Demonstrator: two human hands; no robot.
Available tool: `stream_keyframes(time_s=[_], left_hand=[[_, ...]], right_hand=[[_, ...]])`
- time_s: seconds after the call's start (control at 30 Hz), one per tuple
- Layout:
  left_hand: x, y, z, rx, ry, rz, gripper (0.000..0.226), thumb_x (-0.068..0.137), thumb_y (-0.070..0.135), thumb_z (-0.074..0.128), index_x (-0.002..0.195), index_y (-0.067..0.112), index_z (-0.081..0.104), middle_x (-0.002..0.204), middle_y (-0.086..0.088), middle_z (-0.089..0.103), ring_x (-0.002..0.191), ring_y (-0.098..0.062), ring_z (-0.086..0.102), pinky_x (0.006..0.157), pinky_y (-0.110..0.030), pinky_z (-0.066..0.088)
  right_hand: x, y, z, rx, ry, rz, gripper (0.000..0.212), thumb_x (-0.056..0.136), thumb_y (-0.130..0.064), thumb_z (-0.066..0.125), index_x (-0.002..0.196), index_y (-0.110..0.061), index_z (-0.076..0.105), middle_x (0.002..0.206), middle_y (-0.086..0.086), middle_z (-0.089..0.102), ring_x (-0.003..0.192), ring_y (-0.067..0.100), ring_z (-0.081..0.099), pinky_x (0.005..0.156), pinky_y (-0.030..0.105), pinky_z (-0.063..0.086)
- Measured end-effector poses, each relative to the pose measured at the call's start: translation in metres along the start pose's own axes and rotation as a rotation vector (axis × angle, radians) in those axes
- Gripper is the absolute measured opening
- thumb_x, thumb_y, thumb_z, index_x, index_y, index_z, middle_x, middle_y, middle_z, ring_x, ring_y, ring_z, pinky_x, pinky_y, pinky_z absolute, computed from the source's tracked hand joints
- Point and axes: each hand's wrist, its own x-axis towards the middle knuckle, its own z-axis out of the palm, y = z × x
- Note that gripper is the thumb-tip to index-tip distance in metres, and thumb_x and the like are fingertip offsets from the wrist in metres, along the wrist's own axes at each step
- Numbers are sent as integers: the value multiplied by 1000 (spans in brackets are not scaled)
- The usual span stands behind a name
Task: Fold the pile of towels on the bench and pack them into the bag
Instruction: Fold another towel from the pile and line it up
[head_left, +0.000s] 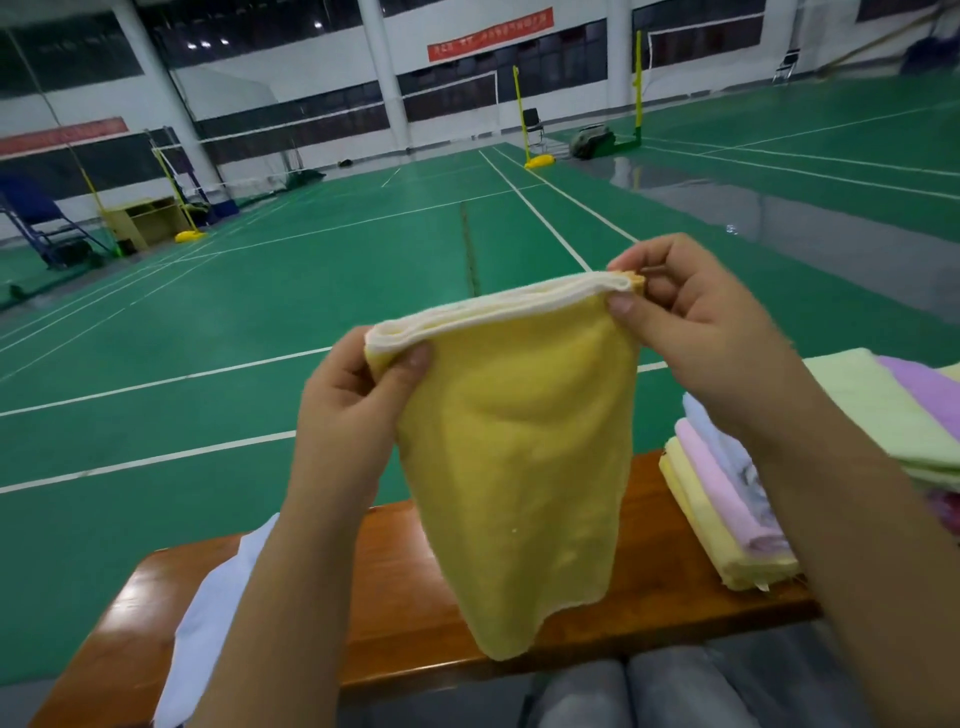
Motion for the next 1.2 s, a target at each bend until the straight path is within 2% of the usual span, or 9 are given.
stream_keyframes(time_s=[0.1,0.27,0.4,0.53,0.7,0.83,0.93,1.07,1.2], left_hand=[[3,-6,-5,71,-5,-53,8,79,25,70,78,33,71,77,-1,61,75,-13,52,65,-27,43],[-15,-2,-11,102,-22,9,13,79,25,66,77,37,70,72,12,64,71,-3,55,64,-17,45],[-19,11,-13,80,-29,59,14,71,26,74,76,38,70,72,15,65,69,1,57,62,-14,46],[-16,14,-11,29,-40,30,12,73,33,76,82,31,69,74,13,66,71,-3,59,61,-17,48],[12,-22,2,18,24,-244,5,93,27,56,96,27,60,92,2,68,85,-14,64,77,-34,54],[49,-34,2,124,-38,-215,5,97,20,55,93,21,52,87,1,59,79,-13,57,75,-38,48],[56,-25,-2,30,-66,-113,10,90,23,62,90,21,52,82,2,58,78,-16,54,70,-34,46],[17,-36,-11,34,-188,-127,7,83,20,63,87,24,60,72,16,62,69,-2,54,62,-18,45],[-70,-83,-19,215,-384,-350,33,84,3,68,83,35,75,80,21,70,75,8,59,71,-9,45]], right_hand=[[-3,12,5,-44,-56,112,18,94,-5,53,93,-23,54,80,-7,67,75,6,61,74,33,54],[-11,9,-1,129,-113,132,18,93,-5,52,93,-22,55,74,-10,67,70,8,58,69,30,52],[-13,-2,-7,265,-188,127,16,79,-17,57,95,-18,57,70,-8,64,63,7,55,57,21,49],[-9,-5,-11,272,-194,109,14,82,-12,57,95,-16,57,68,-9,64,60,5,54,53,17,46],[24,22,3,54,-168,237,15,94,-2,52,92,-17,55,70,-7,64,63,10,54,61,29,47],[57,31,6,49,-68,263,18,94,-2,52,90,-19,55,77,-6,65,71,12,54,66,32,44],[54,20,1,63,-51,139,19,94,-2,51,93,-21,55,77,-8,63,72,9,54,67,30,45],[13,32,-14,9,-124,81,24,93,1,53,94,-23,55,76,-14,65,76,7,56,71,26,49],[-62,91,-25,-59,-333,293,22,90,6,54,97,-14,56,86,-7,66,83,3,60,76,17,48]])
